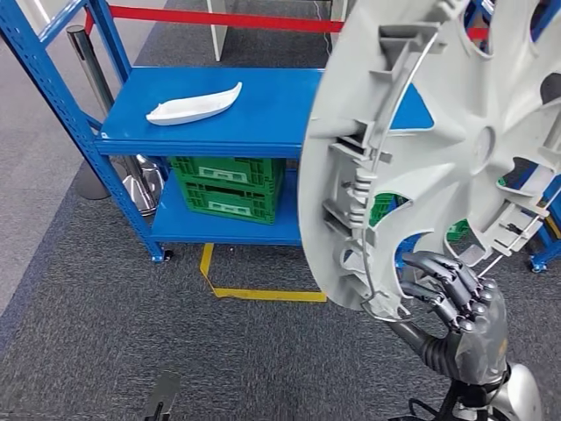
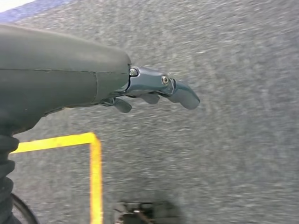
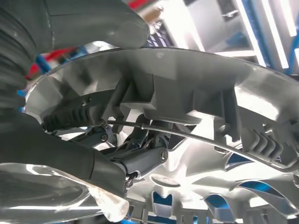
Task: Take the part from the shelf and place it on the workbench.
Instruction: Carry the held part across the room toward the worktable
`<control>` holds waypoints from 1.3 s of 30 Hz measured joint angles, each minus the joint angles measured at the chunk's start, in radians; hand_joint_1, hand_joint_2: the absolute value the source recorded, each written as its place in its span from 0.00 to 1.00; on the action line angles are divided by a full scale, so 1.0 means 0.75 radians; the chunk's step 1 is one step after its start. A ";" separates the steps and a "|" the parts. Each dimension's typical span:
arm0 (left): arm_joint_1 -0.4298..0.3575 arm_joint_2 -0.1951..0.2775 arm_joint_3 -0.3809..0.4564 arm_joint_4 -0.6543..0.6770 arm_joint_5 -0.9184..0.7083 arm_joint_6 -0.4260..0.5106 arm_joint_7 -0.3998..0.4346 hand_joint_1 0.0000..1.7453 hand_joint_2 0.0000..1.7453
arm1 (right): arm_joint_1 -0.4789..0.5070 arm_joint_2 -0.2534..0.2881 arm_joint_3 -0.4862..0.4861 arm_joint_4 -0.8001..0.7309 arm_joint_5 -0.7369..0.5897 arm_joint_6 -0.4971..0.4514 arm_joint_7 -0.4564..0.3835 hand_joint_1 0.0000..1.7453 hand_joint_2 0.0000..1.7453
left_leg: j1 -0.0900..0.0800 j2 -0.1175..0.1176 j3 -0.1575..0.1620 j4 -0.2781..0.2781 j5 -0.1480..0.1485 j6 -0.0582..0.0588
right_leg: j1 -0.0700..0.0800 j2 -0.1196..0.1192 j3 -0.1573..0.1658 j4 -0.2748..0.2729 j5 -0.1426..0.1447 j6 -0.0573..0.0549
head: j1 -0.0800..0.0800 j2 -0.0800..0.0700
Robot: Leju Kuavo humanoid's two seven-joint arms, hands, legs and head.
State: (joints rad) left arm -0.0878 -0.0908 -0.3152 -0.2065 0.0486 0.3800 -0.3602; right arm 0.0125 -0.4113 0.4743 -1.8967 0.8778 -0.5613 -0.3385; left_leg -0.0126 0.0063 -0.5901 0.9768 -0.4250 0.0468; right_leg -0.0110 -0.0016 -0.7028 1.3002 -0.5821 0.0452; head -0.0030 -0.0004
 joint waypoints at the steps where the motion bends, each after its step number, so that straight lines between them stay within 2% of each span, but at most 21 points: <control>1: 0.005 0.001 0.005 0.000 0.004 0.001 -0.005 0.00 1.00 | 0.021 0.004 -0.008 0.000 -0.008 -0.011 -0.009 1.00 1.00 | 0.000 0.000 -0.024 0.003 0.016 -0.003 | -0.001 0.000 0.046 -0.036 0.040 0.000 | 0.000 0.000; 3: 0.008 0.004 0.016 0.000 0.013 0.002 -0.017 0.00 1.00 | 0.052 0.015 -0.027 -0.004 -0.036 -0.031 -0.030 1.00 1.00 | -0.001 -0.008 -0.066 0.013 0.042 -0.014 | -0.001 0.017 0.207 -0.224 0.071 -0.007 | 0.000 0.000; 4: 0.007 0.006 0.020 0.000 0.013 -0.004 -0.022 0.00 1.00 | 0.066 0.021 -0.038 -0.009 -0.049 -0.040 -0.041 1.00 1.00 | -0.002 -0.014 -0.080 0.020 0.052 -0.021 | 0.000 0.029 0.286 -0.327 0.053 -0.013 | -0.002 0.000; 6: 0.001 0.007 0.025 0.000 0.000 -0.024 -0.029 0.00 1.00 | 0.094 0.034 -0.062 -0.017 -0.060 -0.051 -0.062 1.00 1.00 | -0.003 -0.025 -0.091 0.028 0.072 -0.039 | 0.006 0.045 0.366 -0.446 0.007 -0.029 | -0.003 0.000; 8: -0.003 0.006 0.025 0.000 -0.015 -0.036 -0.028 0.00 1.00 | 0.112 0.049 -0.076 -0.019 -0.056 -0.057 -0.079 1.00 1.00 | 0.002 -0.032 -0.096 0.030 0.082 -0.055 | 0.008 0.026 0.352 -0.454 0.014 -0.049 | 0.000 0.000; 9: -0.003 0.005 0.025 0.000 -0.017 -0.035 -0.028 0.00 1.00 | 0.115 0.056 -0.080 -0.019 -0.054 -0.058 -0.087 1.00 1.00 | 0.005 -0.033 -0.104 0.046 0.060 -0.063 | 0.007 0.016 0.345 -0.455 0.024 -0.062 | -0.002 0.000; 11: -0.003 0.003 0.025 0.000 -0.018 -0.031 -0.029 0.00 1.00 | 0.117 0.070 -0.082 -0.019 -0.053 -0.055 -0.101 1.00 1.00 | 0.010 -0.028 -0.137 0.155 -0.050 -0.077 | 0.004 -0.005 0.327 -0.456 0.045 -0.078 | -0.006 0.000; 13: -0.005 0.001 0.025 0.000 -0.023 -0.028 -0.030 0.00 1.00 | 0.120 0.082 -0.082 -0.018 -0.053 -0.052 -0.108 1.00 1.00 | 0.014 -0.025 -0.179 0.333 -0.159 -0.088 | 0.006 -0.026 0.309 -0.455 0.061 -0.082 | -0.009 0.000; 15: -0.004 0.001 0.024 0.000 -0.041 -0.025 -0.025 0.00 1.00 | 0.122 0.094 -0.082 -0.018 -0.053 -0.050 -0.110 1.00 1.00 | 0.017 -0.022 -0.170 0.408 -0.169 -0.093 | 0.008 -0.048 0.300 -0.453 0.073 -0.078 | -0.009 0.000; 17: -0.001 0.002 0.023 0.000 -0.060 -0.019 -0.018 0.00 1.00 | 0.124 0.105 -0.081 -0.017 -0.053 -0.049 -0.111 1.00 1.00 | 0.016 -0.006 -0.071 0.279 -0.103 -0.088 | 0.009 -0.072 0.300 -0.448 0.078 -0.074 | -0.009 0.000; 19: -0.001 0.005 0.023 0.000 -0.067 -0.013 -0.018 0.00 1.00 | 0.125 0.114 -0.080 -0.017 -0.053 -0.048 -0.113 1.00 1.00 | 0.004 0.046 0.036 0.101 -0.059 -0.067 | 0.013 -0.097 0.291 -0.443 0.078 -0.066 | -0.008 0.000; 21: 0.002 0.008 0.022 0.000 -0.071 -0.010 -0.021 0.00 1.00 | 0.124 0.119 -0.078 -0.017 -0.054 -0.046 -0.116 1.00 1.00 | -0.011 0.074 0.064 0.032 -0.057 -0.046 | 0.017 -0.123 0.282 -0.437 0.080 -0.055 | -0.008 0.000; 23: 0.008 0.009 0.022 0.000 -0.073 -0.005 -0.022 0.00 1.00 | 0.122 0.125 -0.075 -0.017 -0.055 -0.041 -0.117 1.00 1.00 | -0.011 0.051 0.055 0.018 -0.052 -0.032 | 0.018 -0.142 0.283 -0.434 0.077 -0.043 | -0.008 0.000; 25: 0.010 0.010 0.023 0.000 -0.074 0.001 -0.022 0.00 1.00 | 0.117 0.130 -0.072 -0.017 -0.057 -0.035 -0.118 1.00 1.00 | -0.003 0.026 0.055 0.003 -0.042 -0.016 | 0.014 -0.097 0.264 -0.402 0.048 -0.032 | -0.008 0.000; 27: 0.009 0.010 0.023 0.000 -0.074 0.008 -0.022 0.00 1.00 | 0.113 0.133 -0.070 -0.014 -0.057 -0.032 -0.119 1.00 1.00 | 0.003 0.001 0.052 -0.002 -0.033 -0.004 | 0.007 -0.026 0.194 -0.266 -0.023 -0.024 | -0.003 0.000; 29: 0.010 0.010 0.023 0.000 -0.075 0.011 -0.020 0.00 1.00 | 0.111 0.138 -0.065 -0.006 -0.056 -0.029 -0.122 1.00 1.00 | 0.002 -0.026 0.046 0.002 -0.030 -0.001 | 0.006 -0.006 0.101 -0.090 -0.076 -0.020 | -0.001 0.000; 30: 0.012 0.011 0.023 0.000 -0.075 0.012 -0.019 0.00 1.00 | 0.111 0.141 -0.062 -0.001 -0.056 -0.028 -0.123 1.00 1.00 | 0.002 -0.042 0.045 0.005 -0.029 -0.002 | 0.005 -0.003 0.077 -0.053 -0.067 -0.018 | -0.001 0.000; 32: 0.014 0.012 0.023 0.000 -0.075 0.014 -0.016 0.00 1.00 | 0.108 0.145 -0.055 0.008 -0.059 -0.021 -0.124 1.00 1.00 | 0.003 -0.076 0.043 0.014 -0.029 -0.004 | 0.000 0.010 0.107 -0.142 0.025 -0.018 | -0.001 0.000; 34: 0.013 0.012 0.023 0.000 -0.070 0.016 -0.014 0.00 1.00 | 0.097 0.146 -0.051 0.016 -0.065 -0.007 -0.124 1.00 1.00 | 0.001 -0.109 0.034 0.028 -0.030 -0.013 | -0.012 0.078 0.179 -0.309 0.102 -0.018 | -0.001 0.000; 36: 0.011 0.012 0.025 0.000 -0.056 0.019 -0.017 0.00 1.00 | 0.080 0.147 -0.047 0.023 -0.072 0.014 -0.126 1.00 1.00 | 0.003 -0.136 0.007 0.040 -0.023 -0.031 | -0.019 0.127 0.207 -0.380 0.109 -0.021 | -0.002 0.000; 39: 0.015 0.013 0.034 0.000 -0.037 0.024 -0.025 0.00 1.00 | 0.054 0.153 -0.043 0.035 -0.079 0.041 -0.133 1.00 1.00 | 0.009 -0.156 -0.025 0.058 -0.021 -0.056 | -0.019 0.087 0.202 -0.390 0.113 -0.037 | -0.003 0.000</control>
State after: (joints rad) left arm -0.0763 -0.0813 -0.2898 -0.2064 0.0209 0.3981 -0.3793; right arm 0.0534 -0.2967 0.4424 -1.8707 0.8184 -0.5304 -0.4386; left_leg -0.0062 -0.1104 -0.6090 1.0201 -0.4405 0.0050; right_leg -0.0253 0.0637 -0.5514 1.0075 -0.4974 0.0171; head -0.0052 -0.0004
